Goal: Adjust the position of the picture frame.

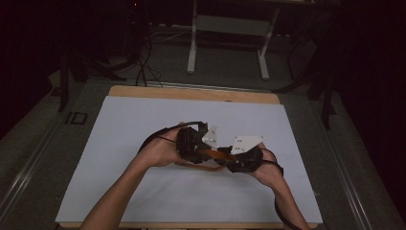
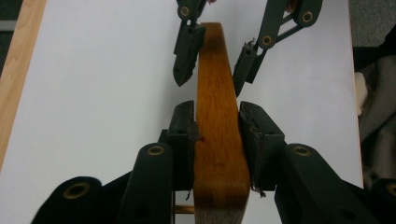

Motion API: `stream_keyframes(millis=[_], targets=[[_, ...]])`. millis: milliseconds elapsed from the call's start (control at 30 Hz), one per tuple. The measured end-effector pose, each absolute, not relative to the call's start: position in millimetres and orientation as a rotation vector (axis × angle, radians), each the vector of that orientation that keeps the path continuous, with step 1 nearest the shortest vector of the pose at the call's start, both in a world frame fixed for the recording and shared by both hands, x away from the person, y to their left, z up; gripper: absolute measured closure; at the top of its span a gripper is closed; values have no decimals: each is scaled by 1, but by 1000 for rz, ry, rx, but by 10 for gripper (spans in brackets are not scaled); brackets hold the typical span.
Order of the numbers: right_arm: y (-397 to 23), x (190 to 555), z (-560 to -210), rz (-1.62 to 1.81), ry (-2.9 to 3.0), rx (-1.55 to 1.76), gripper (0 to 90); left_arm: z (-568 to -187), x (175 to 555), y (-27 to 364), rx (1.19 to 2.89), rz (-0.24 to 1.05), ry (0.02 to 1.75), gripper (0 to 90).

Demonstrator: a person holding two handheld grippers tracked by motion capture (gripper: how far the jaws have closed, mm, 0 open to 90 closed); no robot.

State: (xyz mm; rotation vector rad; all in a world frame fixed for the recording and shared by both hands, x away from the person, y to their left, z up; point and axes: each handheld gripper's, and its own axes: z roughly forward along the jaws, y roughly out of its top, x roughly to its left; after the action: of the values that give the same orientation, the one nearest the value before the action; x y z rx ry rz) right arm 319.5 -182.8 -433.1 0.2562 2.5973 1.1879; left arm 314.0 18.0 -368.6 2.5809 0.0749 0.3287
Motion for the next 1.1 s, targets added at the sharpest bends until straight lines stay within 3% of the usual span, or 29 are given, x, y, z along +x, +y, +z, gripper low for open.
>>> stream_keyframes(millis=[333, 767, 1100], targets=[[-190, 316, -436, 1212, 2582, 242, 676, -365, 323, 28, 2441, 280, 191, 539], [-199, 315, -438, 1221, 2569, 287, 692, -370, 330, 66, 2171, 222, 346, 474], [-202, 316, -439, 1235, 2562, 311, 692, -393, 333, 106, 2085, 194, 505, 430]])
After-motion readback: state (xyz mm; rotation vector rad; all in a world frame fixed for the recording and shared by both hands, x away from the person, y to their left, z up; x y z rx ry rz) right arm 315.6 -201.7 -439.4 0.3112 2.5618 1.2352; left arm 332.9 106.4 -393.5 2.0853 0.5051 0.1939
